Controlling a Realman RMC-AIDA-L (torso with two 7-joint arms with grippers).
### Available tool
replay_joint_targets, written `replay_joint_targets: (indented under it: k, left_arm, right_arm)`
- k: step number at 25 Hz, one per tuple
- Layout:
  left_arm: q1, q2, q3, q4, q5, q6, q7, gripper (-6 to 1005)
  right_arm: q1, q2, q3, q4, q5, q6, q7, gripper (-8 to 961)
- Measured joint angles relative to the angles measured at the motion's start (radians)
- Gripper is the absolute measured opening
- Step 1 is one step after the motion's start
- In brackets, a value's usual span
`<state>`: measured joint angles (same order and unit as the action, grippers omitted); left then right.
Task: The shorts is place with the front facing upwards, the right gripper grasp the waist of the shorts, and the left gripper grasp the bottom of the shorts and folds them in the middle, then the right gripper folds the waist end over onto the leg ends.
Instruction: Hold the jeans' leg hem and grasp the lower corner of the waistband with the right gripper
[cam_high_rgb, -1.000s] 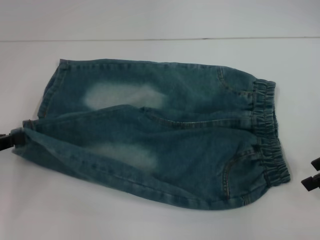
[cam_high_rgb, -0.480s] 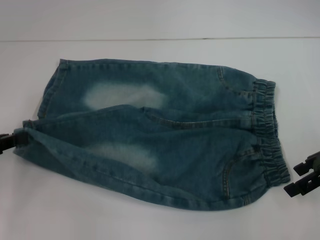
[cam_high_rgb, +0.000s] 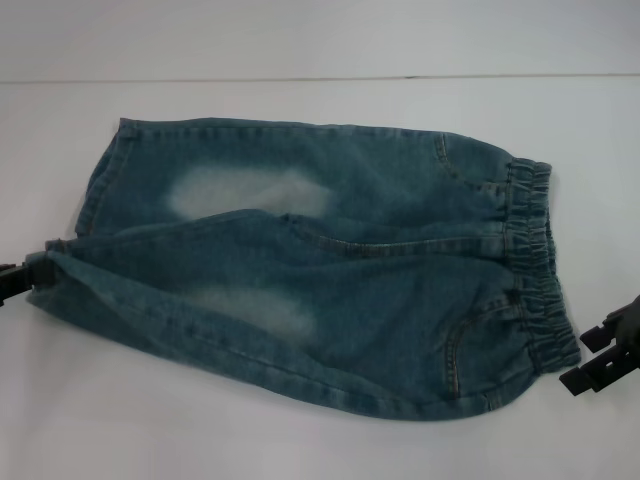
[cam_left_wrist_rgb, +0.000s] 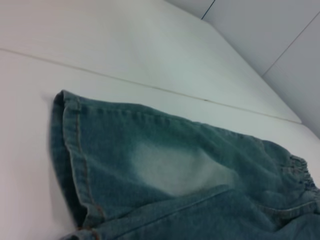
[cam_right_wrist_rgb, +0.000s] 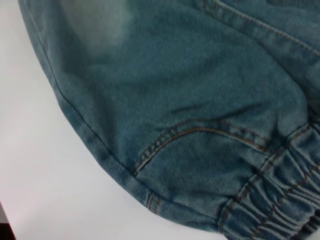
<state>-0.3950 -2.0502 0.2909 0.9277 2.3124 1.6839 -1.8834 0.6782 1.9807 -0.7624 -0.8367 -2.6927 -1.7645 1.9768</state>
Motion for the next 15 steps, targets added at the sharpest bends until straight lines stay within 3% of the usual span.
replay_joint_targets:
  k: [15]
  left_arm:
    - [0.004,-0.007,0.001,-0.010,-0.017,0.003,0.027,87]
  right_arm:
    - [0.007,0.012,-0.012,0.031,0.031,0.032,-0.018,822]
